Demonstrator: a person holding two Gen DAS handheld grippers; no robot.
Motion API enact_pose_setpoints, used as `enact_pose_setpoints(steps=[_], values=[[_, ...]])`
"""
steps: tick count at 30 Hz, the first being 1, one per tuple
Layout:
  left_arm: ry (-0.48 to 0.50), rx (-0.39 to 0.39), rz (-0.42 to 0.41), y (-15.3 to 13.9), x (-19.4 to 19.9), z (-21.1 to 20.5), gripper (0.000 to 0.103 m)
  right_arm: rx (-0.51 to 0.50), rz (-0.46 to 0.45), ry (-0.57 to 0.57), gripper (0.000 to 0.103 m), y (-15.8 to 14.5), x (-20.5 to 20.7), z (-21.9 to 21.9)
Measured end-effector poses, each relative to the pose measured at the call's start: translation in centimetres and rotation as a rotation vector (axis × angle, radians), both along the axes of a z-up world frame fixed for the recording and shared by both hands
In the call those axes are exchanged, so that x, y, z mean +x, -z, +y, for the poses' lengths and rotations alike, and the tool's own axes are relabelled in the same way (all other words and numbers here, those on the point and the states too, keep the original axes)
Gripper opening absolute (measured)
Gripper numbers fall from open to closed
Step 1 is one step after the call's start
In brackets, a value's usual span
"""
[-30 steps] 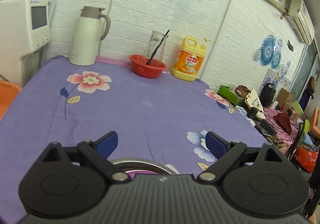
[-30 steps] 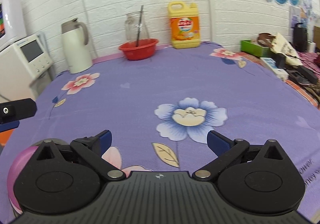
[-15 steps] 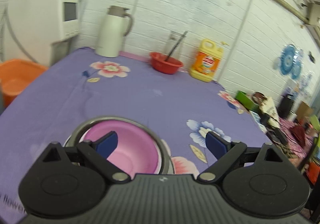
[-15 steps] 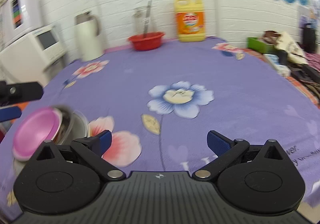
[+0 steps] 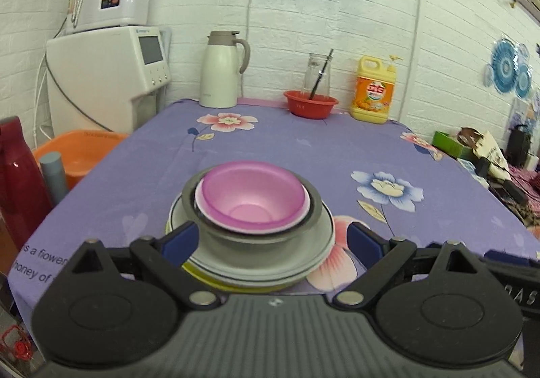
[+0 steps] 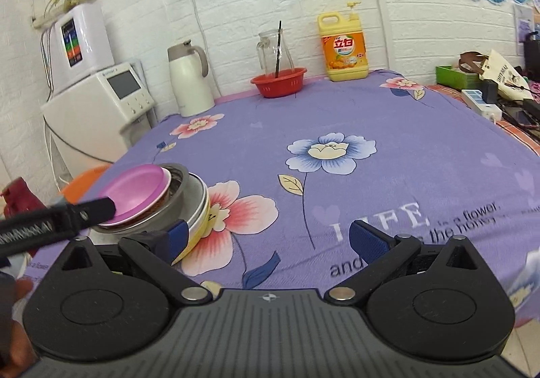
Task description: Organize plates and bowls
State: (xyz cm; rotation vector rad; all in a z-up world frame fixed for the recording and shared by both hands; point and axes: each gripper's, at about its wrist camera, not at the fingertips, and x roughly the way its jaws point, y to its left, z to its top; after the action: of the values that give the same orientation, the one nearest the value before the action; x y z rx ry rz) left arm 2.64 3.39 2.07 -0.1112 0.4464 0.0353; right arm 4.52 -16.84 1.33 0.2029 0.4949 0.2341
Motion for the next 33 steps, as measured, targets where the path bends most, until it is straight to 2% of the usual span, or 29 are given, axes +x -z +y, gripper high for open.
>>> enact_pose_setpoints(steps=[3, 10, 22, 26, 33], values=[[-0.002, 0.003, -0.005, 0.7, -1.3, 0.0, 0.093, -0.011, -0.023, 0.021, 0.103, -0.2, -1.7, 0.6], [-0.011, 0.128, -0.031, 1.4, -3.4, -1.3, 0.093, -0.050, -0.062, 0.047, 0.103, -0.2, -4.8, 1.1], [-0.034, 0.154, -0.061, 1.2, -5.2, -1.0, 0.093, -0.068, -0.055, 0.033, 0.103, 0.3, -5.8, 1.9], [-0.035, 0.116, -0.061, 1.0, -5.6, -0.1, 0.093, -0.074, -0.061, 0.020, 0.103, 0.6, -6.2, 2.4], [-0.051, 0.117, -0.089, 0.7, -6.0, 0.3, 0.093, -0.080, -0.055, 0.024, 0.103, 0.7, -6.2, 2.8]])
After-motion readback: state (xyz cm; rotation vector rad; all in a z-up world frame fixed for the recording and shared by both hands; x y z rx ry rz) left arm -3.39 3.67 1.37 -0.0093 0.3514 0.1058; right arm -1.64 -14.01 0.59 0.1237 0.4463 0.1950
